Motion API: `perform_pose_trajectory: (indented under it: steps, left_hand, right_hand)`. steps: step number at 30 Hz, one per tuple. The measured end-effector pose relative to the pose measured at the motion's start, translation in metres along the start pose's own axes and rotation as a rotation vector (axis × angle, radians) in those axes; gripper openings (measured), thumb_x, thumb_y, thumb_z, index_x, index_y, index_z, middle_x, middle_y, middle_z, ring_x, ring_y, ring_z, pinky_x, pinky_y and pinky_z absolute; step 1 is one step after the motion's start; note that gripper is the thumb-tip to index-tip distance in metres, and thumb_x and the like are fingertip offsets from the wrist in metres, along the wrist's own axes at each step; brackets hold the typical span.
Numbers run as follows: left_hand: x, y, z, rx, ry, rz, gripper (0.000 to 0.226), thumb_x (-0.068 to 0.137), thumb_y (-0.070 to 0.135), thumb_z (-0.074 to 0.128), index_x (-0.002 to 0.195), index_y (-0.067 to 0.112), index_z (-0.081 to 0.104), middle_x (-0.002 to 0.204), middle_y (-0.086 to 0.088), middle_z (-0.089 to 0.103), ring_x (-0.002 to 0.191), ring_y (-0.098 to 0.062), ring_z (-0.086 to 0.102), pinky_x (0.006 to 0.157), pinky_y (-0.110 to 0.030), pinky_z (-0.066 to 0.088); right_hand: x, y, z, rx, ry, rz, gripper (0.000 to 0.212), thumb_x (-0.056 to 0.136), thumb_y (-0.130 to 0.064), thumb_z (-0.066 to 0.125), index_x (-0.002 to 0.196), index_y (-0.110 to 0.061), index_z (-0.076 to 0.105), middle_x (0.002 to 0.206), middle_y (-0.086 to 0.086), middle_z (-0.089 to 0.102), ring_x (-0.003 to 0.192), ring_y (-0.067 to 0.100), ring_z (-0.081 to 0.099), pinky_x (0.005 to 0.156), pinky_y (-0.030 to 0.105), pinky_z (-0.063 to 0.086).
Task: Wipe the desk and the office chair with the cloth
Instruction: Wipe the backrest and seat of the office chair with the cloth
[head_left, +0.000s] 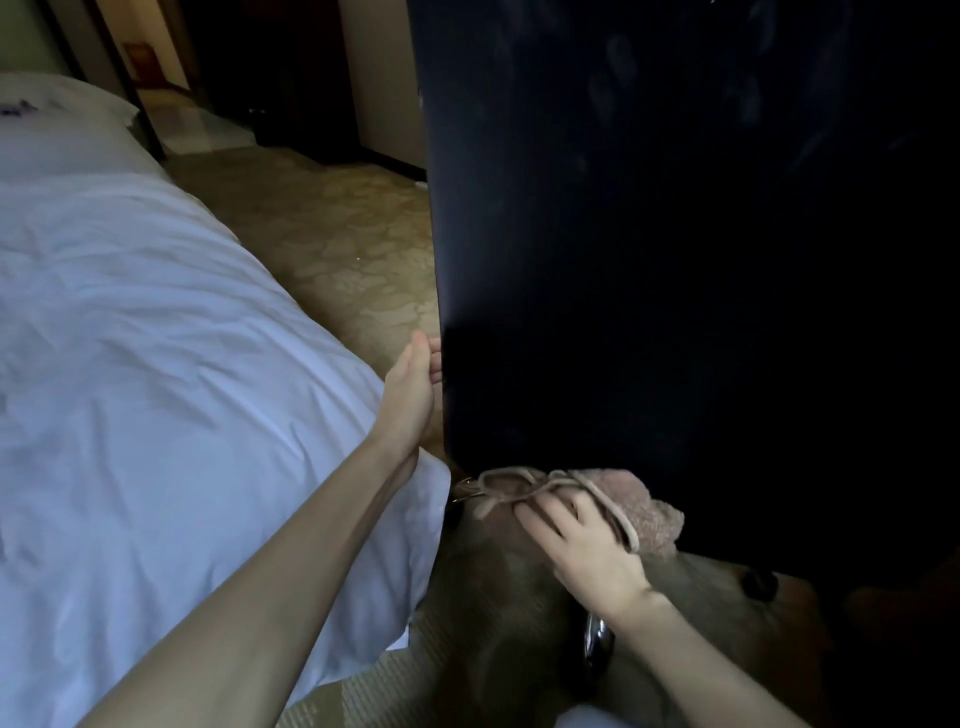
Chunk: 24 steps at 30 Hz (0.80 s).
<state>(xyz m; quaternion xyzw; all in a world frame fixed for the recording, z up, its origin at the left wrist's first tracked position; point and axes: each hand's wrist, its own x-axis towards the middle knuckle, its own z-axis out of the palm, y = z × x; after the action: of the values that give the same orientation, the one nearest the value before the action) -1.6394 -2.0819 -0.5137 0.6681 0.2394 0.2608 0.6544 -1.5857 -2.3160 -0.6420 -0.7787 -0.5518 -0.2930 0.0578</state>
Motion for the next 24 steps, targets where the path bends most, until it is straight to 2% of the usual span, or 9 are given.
perform_pose_trajectory:
  steps: [4,7,9,11,13,15,16,20,24]
  left_hand:
    - [-0.007,0.001,0.006,-0.009,-0.017,-0.001,0.046,0.103,0.056,0.036,0.116,0.025,0.068,0.116,0.002,0.074,0.108,-0.008,0.070,0.088,-0.022,0.055]
    - [-0.013,-0.001,0.008,-0.020,-0.007,0.021,0.050,0.097,0.063,0.045,0.110,0.021,0.068,0.112,0.000,0.073,0.108,-0.015,0.069,0.097,-0.033,0.056]
    - [-0.013,-0.003,0.009,0.000,0.013,0.045,0.047,0.100,0.062,0.045,0.107,0.021,0.068,0.103,0.004,0.073,0.098,-0.010,0.070,0.093,-0.030,0.056]
    - [-0.013,0.000,0.010,-0.028,0.000,0.017,0.050,0.104,0.059,0.039,0.106,0.020,0.070,0.097,0.004,0.075,0.090,-0.009,0.071,0.088,-0.027,0.056]
    - [-0.010,0.005,0.009,-0.157,-0.033,-0.080,0.059,0.109,0.055,0.030,0.092,0.018,0.073,0.078,0.006,0.074,0.071,-0.004,0.070,0.071,-0.019,0.052]
    - [-0.006,0.006,0.007,-0.232,-0.042,-0.133,0.077,0.110,0.056,0.022,0.075,0.004,0.066,0.061,0.007,0.069,0.055,0.000,0.064,0.058,-0.013,0.049]
    - [-0.005,0.006,0.006,-0.238,-0.047,-0.130,0.081,0.110,0.059,0.019,0.077,-0.006,0.056,0.057,0.005,0.068,0.052,0.002,0.062,0.056,-0.011,0.048]
    - [-0.002,0.001,0.002,-0.273,-0.042,-0.163,0.085,0.105,0.068,0.012,0.108,0.009,0.074,0.075,0.002,0.077,0.072,0.000,0.071,0.086,-0.019,0.052]
    - [-0.004,0.005,0.003,-0.322,-0.025,-0.198,0.082,0.106,0.067,0.012,0.095,0.015,0.074,0.077,0.001,0.072,0.071,-0.008,0.068,0.075,-0.016,0.053]
  right_hand:
    - [-0.011,-0.012,0.001,0.056,-0.126,0.020,0.063,0.059,-0.002,0.071,0.120,-0.017,0.076,0.119,0.002,0.071,0.116,0.024,0.048,0.096,0.038,0.059]
    - [-0.010,-0.017,-0.014,0.153,-0.133,0.092,0.076,0.048,-0.005,0.086,0.122,-0.019,0.076,0.121,-0.001,0.071,0.118,0.020,0.047,0.088,0.032,0.060]
    - [-0.002,-0.022,-0.035,0.198,-0.016,0.156,0.076,0.049,-0.011,0.086,0.123,-0.019,0.076,0.122,-0.001,0.071,0.116,0.022,0.052,0.089,0.039,0.055]
    - [0.021,-0.019,-0.069,0.148,0.159,0.179,0.067,0.055,-0.019,0.077,0.122,-0.019,0.077,0.123,0.002,0.072,0.112,0.026,0.058,0.091,0.043,0.038]
    - [0.055,-0.008,-0.116,0.052,0.329,0.170,0.057,0.065,-0.023,0.065,0.121,-0.020,0.078,0.123,0.004,0.074,0.113,0.028,0.054,0.089,0.044,0.032]
    - [0.093,0.008,-0.165,-0.042,0.520,0.157,0.052,0.074,-0.020,0.060,0.123,-0.022,0.077,0.124,0.003,0.074,0.113,0.028,0.052,0.090,0.044,0.032]
    - [0.112,0.016,-0.187,-0.080,0.618,0.153,0.049,0.079,-0.016,0.060,0.125,-0.022,0.076,0.124,0.002,0.074,0.113,0.028,0.053,0.092,0.045,0.032]
    - [0.171,0.045,-0.230,-0.196,0.788,0.177,0.046,0.086,-0.014,0.063,0.131,-0.024,0.070,0.129,0.000,0.070,0.117,0.027,0.052,0.103,0.050,0.033]
    - [0.175,0.048,-0.189,-0.220,0.749,0.203,0.049,0.075,-0.013,0.068,0.123,-0.019,0.072,0.120,0.008,0.072,0.113,0.031,0.050,0.095,0.047,0.035]
